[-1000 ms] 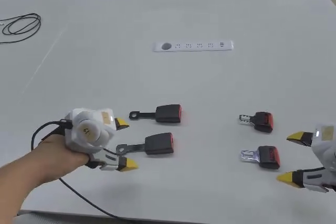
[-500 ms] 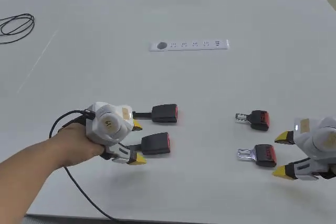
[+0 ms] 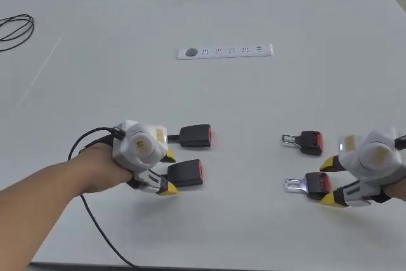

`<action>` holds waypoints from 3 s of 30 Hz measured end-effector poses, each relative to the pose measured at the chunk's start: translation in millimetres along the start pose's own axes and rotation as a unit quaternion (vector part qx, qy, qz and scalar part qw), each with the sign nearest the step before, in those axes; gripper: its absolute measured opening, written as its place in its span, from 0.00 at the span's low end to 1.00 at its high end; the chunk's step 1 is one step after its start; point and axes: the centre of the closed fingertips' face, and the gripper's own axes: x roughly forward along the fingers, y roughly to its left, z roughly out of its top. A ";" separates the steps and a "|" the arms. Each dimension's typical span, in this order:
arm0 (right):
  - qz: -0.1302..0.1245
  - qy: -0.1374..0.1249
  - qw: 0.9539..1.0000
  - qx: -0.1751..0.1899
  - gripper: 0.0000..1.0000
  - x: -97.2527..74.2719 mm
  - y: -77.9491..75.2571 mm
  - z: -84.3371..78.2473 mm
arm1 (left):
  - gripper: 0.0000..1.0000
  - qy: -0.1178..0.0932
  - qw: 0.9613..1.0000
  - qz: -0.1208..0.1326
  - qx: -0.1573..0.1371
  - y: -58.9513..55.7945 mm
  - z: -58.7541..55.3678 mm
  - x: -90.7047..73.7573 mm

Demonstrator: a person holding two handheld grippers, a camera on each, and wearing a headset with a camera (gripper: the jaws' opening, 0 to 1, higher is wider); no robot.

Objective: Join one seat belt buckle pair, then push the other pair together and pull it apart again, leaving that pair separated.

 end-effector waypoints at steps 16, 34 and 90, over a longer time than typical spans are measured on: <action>0.026 0.020 0.999 -0.027 0.36 12.7 -7.6 -5.4 | 0.33 0.035 0.997 -0.020 0.060 1.5 -3.9 8.4; 0.031 0.013 0.999 -0.032 0.35 14.9 -11.6 -8.4 | 0.32 0.055 0.995 -0.034 0.070 0.1 -3.4 9.8; 0.007 -0.038 0.999 -0.006 0.35 64.0 5.9 96.4 | 0.32 0.052 0.996 -0.032 0.064 0.4 -4.7 10.6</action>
